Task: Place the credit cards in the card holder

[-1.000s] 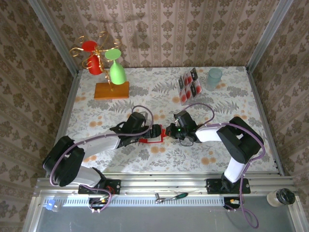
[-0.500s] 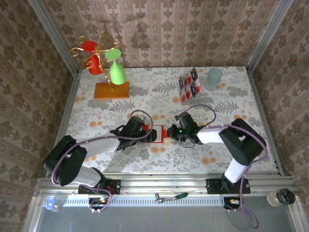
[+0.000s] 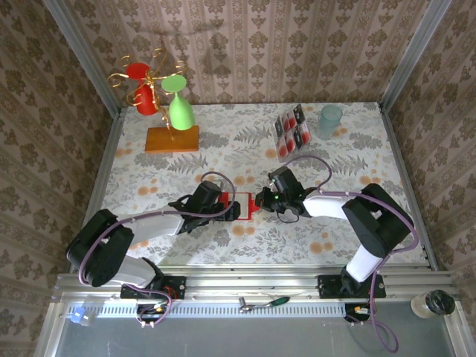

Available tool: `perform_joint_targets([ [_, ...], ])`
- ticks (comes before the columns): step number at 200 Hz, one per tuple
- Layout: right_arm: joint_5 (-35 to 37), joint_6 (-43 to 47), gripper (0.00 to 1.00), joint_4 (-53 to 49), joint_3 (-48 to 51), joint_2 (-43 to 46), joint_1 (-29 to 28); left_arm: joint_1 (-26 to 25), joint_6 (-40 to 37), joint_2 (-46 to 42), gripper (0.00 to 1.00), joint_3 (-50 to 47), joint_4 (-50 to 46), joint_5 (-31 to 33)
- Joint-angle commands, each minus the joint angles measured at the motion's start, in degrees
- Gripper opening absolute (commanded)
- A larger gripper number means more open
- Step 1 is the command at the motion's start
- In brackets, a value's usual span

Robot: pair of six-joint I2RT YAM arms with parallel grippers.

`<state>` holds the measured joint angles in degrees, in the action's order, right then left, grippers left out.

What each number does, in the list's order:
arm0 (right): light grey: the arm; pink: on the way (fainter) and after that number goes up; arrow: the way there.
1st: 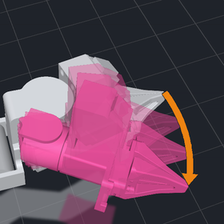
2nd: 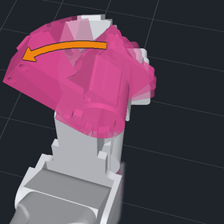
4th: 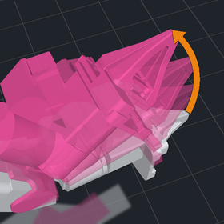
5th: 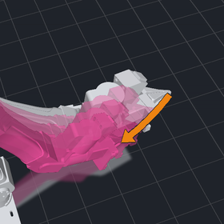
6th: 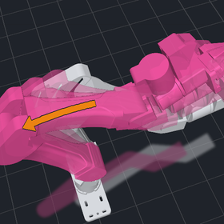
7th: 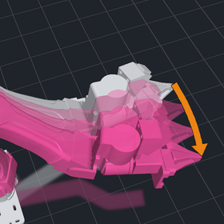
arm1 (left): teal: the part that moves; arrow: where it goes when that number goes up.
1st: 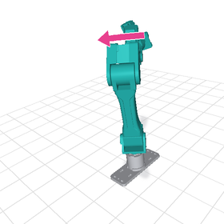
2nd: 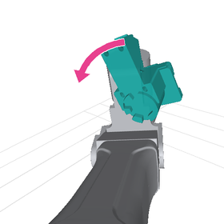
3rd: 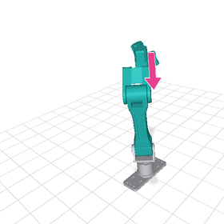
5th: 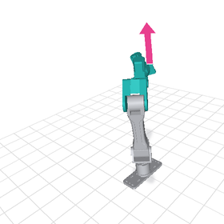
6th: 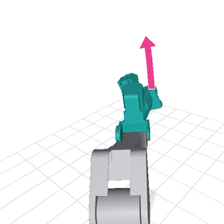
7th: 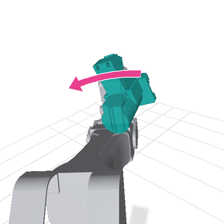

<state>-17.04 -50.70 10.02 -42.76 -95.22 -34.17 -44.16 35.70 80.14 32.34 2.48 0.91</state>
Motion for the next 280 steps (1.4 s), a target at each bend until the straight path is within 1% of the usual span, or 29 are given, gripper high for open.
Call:
perform_joint_targets([
  [1,-0.93,2.15,0.07,-4.07,-3.69,1.79,-0.28,-0.01,-1.26,-1.74,1.0,2.17,-1.73,0.63],
  [39,-1.34,3.24,0.07,-6.05,-7.9,-0.76,-0.28,-0.03,-1.23,-0.98,1.0,3.02,-2.03,0.28],
  [59,-1.5,3.26,0.12,-6.42,-9.66,-2.74,-0.5,0.02,-1.31,-0.44,1.0,2.32,-1.81,0.37],
  [74,-1.35,3.24,0.14,-6.79,-11.1,-4.12,-0.8,0.0,-1.2,-0.34,1.0,1.46,-1.39,0.74],
  [111,-0.98,3.59,0.14,-8.21,-14.12,-8.04,-1.42,0.03,-0.75,-0.52,1.0,-0.84,-0.47,2.46],
  [141,-0.72,4.03,0.14,-9.29,-15.7,-10.37,-1.59,-0.03,-0.59,-0.07,1.0,-2.1,0.39,2.7],
  [223,-0.2,5.3,0.13,-10.99,-18.05,-14.23,-1.91,-0.13,-0.77,1.51,1.0,-2.25,1.75,2.34],
  [280,-1.46,4.53,0.13,-10.05,-19.2,-16.48,-2.69,-0.22,-0.74,2.97,1.0,-1.67,2.65,2.52],
])
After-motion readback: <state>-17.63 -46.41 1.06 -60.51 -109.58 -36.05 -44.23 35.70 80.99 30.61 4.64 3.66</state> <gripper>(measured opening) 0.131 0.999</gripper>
